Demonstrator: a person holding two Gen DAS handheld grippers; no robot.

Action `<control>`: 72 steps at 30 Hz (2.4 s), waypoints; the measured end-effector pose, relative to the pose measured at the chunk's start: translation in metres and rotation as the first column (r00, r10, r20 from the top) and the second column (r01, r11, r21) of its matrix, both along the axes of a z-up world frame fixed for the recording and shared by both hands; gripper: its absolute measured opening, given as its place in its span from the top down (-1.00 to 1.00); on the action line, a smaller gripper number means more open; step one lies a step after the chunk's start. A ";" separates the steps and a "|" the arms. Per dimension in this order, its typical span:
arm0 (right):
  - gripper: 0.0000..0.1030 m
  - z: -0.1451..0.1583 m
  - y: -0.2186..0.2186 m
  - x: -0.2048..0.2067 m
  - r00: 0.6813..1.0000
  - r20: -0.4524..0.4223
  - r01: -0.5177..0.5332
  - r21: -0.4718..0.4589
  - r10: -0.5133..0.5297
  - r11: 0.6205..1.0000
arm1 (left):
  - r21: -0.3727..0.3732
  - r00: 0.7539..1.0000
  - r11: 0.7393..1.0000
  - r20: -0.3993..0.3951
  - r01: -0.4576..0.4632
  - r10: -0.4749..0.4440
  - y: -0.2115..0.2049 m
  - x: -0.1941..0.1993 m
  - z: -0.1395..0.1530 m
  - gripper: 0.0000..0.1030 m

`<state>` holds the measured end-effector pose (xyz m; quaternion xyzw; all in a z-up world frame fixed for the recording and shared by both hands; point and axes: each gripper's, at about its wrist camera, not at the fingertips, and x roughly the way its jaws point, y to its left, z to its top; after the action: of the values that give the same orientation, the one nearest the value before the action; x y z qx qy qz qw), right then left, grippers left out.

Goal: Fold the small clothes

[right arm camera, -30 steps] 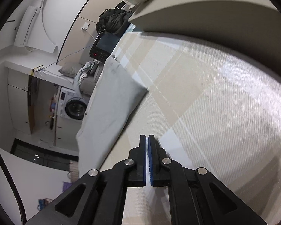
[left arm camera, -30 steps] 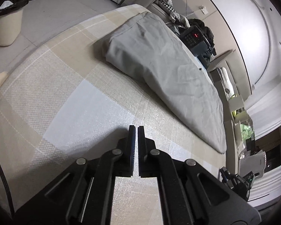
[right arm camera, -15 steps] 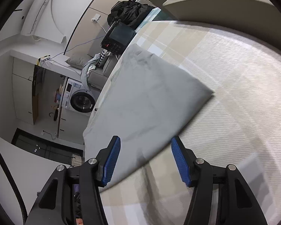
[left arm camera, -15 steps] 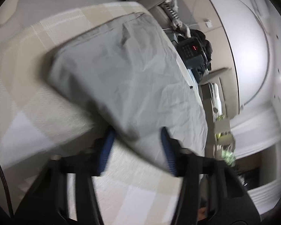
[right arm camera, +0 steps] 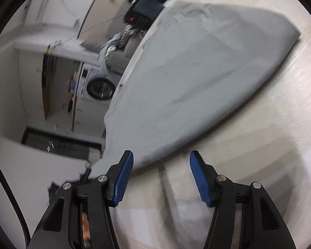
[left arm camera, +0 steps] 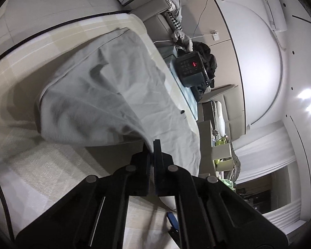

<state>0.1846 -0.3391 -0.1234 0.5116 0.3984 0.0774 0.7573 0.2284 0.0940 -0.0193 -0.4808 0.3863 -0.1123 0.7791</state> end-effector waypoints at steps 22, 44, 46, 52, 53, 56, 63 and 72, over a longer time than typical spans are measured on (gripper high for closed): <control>0.91 0.000 -0.052 0.036 0.974 0.063 0.217 0.045 -0.219 0.975 | -0.078 0.976 0.977 -0.080 0.197 -0.203 -0.033 -0.019 -0.061 -0.10; 0.91 -0.016 -0.055 0.017 0.985 0.054 0.166 -0.009 -0.165 0.986 | 0.118 0.996 0.993 -0.087 0.028 -0.018 -0.033 -0.021 -0.059 1.00; 0.92 -0.019 -0.055 0.011 0.985 0.045 0.164 -0.013 -0.164 0.986 | 0.123 0.996 0.992 -0.085 0.038 -0.028 -0.033 -0.028 -0.059 1.00; 0.93 -0.020 -0.066 -0.013 0.986 0.042 0.164 -0.027 -0.163 0.986 | 0.160 0.993 0.982 -0.080 0.096 -0.083 -0.040 -0.061 -0.056 1.00; 0.93 -0.019 -0.068 -0.018 0.987 0.039 0.159 -0.030 -0.158 0.987 | 0.165 0.993 0.981 -0.080 0.103 -0.090 -0.042 -0.067 -0.055 1.00; 0.93 -0.018 -0.072 -0.035 0.989 0.040 0.145 -0.050 -0.143 0.988 | 0.191 0.989 0.972 -0.082 0.138 -0.125 -0.046 -0.090 -0.052 1.00; 0.92 -0.018 -0.075 -0.083 0.996 0.041 0.084 -0.096 -0.080 0.992 | 0.278 0.979 0.939 -0.070 0.202 -0.190 -0.047 -0.142 -0.046 0.93; 0.75 -0.014 -0.105 -0.107 0.986 0.060 0.162 -0.144 -0.154 0.976 | 0.248 0.997 0.967 -0.066 0.050 -0.035 0.004 -0.145 -0.045 0.55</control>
<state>0.0773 -0.4442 -0.1376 0.4819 0.3427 -0.0005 0.8064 0.0837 0.0982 -0.0643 -0.3738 0.4312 -0.0646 0.8186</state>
